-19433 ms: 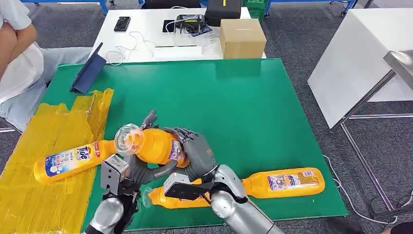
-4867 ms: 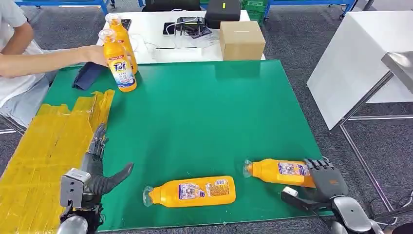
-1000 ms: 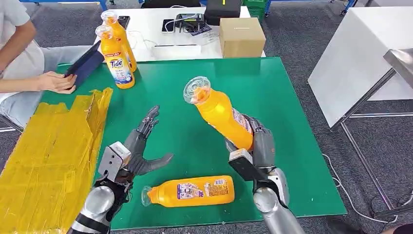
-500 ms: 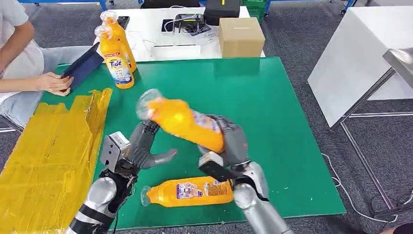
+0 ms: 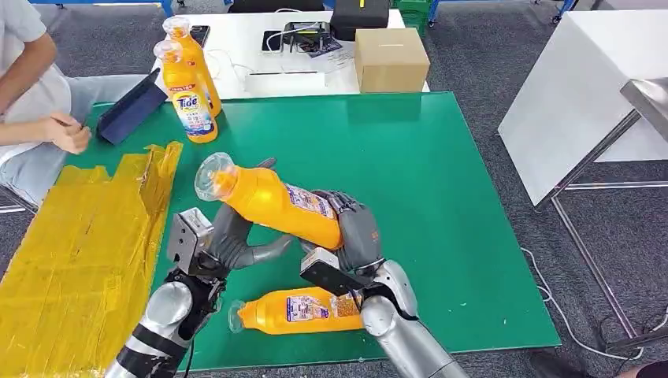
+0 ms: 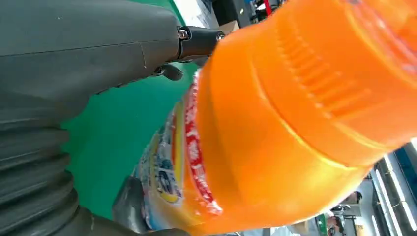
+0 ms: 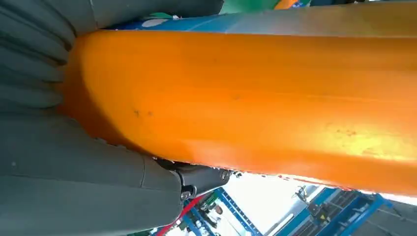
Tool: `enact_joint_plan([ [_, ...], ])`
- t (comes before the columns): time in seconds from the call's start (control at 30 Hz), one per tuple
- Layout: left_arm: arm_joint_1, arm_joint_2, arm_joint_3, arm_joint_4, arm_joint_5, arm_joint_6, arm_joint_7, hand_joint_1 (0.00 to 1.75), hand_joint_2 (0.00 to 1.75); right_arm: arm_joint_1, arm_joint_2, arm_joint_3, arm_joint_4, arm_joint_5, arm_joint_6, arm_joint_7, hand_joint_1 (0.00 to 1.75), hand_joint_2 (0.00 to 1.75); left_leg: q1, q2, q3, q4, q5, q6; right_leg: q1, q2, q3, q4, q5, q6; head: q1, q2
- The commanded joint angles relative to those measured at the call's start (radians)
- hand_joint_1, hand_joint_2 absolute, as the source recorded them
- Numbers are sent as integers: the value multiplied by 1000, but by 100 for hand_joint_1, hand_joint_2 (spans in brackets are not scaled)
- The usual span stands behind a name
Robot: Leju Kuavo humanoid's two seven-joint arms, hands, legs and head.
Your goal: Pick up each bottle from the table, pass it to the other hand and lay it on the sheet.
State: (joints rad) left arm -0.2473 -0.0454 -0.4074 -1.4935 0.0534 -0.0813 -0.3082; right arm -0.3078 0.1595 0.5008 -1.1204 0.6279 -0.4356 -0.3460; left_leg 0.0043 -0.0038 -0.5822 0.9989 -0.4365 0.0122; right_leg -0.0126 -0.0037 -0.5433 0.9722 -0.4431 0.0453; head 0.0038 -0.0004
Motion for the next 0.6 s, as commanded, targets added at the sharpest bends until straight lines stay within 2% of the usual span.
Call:
enact_joint_plan([
  [0.03,-46,17,-24,72,11,0,0,0,175,-62,-12,41,88,-5,-5,5,175,175,0,0,2,-1,0,0,0,0,2,-1,0,-1,0,0],
  [0.6,-46,5,-11,70,107,-45,15,0,175,-74,-8,70,123,13,-8,10,175,175,0,0,1,0,0,0,0,0,1,0,0,-1,0,0],
])
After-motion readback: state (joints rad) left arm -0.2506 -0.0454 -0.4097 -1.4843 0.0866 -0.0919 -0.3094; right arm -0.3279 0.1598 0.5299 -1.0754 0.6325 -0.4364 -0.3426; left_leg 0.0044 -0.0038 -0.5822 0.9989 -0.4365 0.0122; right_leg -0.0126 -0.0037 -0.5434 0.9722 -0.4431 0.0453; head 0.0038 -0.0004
